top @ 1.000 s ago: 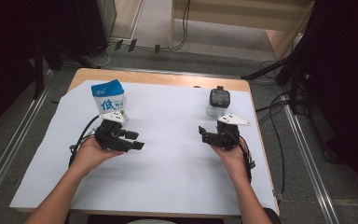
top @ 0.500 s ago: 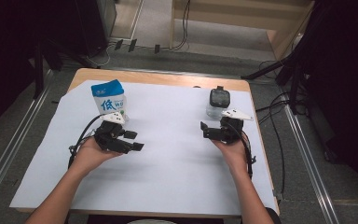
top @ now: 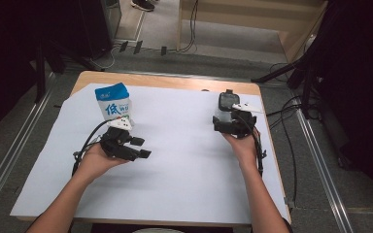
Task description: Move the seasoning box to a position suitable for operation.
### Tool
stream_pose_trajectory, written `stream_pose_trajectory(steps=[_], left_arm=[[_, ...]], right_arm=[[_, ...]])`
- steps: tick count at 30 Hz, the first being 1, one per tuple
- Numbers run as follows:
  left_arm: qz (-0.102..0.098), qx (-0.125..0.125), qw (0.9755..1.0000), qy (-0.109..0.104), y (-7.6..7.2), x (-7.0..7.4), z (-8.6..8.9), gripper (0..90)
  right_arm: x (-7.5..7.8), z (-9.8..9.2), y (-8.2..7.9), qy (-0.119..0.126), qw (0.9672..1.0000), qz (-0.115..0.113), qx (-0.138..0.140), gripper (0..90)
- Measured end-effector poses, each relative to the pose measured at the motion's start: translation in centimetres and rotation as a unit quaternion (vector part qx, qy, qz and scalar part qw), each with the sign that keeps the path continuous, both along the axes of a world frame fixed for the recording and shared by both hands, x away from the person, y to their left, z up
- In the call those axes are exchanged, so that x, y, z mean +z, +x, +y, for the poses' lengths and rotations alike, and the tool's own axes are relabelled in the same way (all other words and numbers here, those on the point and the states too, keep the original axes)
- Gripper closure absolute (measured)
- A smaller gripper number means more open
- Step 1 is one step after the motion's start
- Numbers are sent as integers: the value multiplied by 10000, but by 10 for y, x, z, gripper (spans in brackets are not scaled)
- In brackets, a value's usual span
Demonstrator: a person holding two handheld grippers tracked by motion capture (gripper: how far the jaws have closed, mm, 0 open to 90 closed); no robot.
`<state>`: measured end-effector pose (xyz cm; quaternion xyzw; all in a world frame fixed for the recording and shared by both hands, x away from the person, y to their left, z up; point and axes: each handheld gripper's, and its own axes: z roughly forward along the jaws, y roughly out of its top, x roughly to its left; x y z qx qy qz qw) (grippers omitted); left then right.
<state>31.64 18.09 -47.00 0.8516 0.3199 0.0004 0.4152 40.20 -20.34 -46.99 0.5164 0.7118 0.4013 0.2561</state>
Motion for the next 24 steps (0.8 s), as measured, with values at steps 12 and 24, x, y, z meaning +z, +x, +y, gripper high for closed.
stream_pose_trajectory(steps=[12,24], left_arm=[[51,45,10000,-37,-4,-3,2,388],[109,203,9997,-56,-13,-6,9,389]], right_arm=[[-10,-8,35,-9,9994,116,-341,0],[-22,3,59,57,9981,171,-584,0]])
